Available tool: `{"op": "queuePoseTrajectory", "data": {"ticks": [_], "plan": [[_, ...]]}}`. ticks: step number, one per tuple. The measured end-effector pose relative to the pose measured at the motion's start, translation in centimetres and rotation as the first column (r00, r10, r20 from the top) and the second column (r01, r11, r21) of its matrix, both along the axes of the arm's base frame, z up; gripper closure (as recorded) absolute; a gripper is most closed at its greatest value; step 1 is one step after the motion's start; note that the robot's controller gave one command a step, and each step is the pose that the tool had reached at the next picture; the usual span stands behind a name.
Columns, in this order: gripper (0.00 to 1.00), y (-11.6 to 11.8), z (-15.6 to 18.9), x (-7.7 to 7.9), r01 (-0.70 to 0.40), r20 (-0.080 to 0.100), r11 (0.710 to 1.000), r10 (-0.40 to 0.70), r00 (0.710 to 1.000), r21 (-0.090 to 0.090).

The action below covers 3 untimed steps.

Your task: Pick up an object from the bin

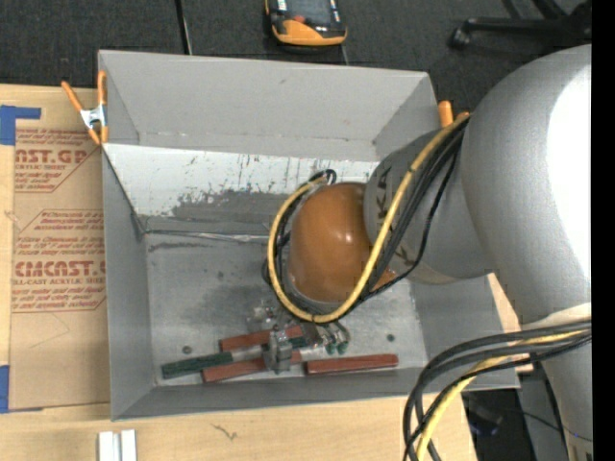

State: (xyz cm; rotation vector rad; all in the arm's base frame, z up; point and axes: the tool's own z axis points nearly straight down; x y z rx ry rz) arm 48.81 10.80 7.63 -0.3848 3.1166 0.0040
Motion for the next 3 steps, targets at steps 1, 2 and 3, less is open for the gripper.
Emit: {"op": "queuePoseTrajectory", "data": {"ticks": [1, 2, 3], "plan": [[1.0, -0.1, 1.8, -0.2, -0.001, -0.006, 1.0, 0.001, 1.0, -0.003], [1.0, -0.1, 4.1, -0.2, -0.001, -0.005, 1.0, 0.001, 1.0, -0.003], [1.0, 0.0, 5.8, -0.1, -0.001, -0.001, 1.0, 0.001, 1.0, -0.003]]}}
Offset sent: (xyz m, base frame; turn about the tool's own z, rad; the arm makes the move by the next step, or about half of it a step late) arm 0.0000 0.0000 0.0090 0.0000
